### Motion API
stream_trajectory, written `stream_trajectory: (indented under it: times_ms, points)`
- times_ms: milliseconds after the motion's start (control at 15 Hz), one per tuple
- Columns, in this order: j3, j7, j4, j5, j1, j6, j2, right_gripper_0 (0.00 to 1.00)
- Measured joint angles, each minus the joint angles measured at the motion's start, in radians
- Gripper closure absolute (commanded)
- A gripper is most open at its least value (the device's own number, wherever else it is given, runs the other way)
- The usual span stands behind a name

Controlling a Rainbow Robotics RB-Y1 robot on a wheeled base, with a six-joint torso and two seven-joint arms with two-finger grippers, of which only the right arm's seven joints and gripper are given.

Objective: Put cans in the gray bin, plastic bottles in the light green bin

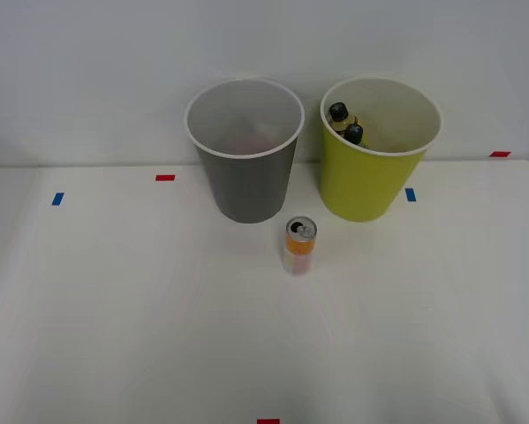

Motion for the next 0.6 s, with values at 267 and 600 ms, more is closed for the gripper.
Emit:
stream_trajectory:
  times_ms: [267, 600]
  points:
    - [0.029, 0.016, 0.038, -0.035, -0.025, -0.061, -0.030, 0.00]
    - [0.123, 0.054, 0.038, -0.076, -0.102, -0.011, -0.241, 0.00]
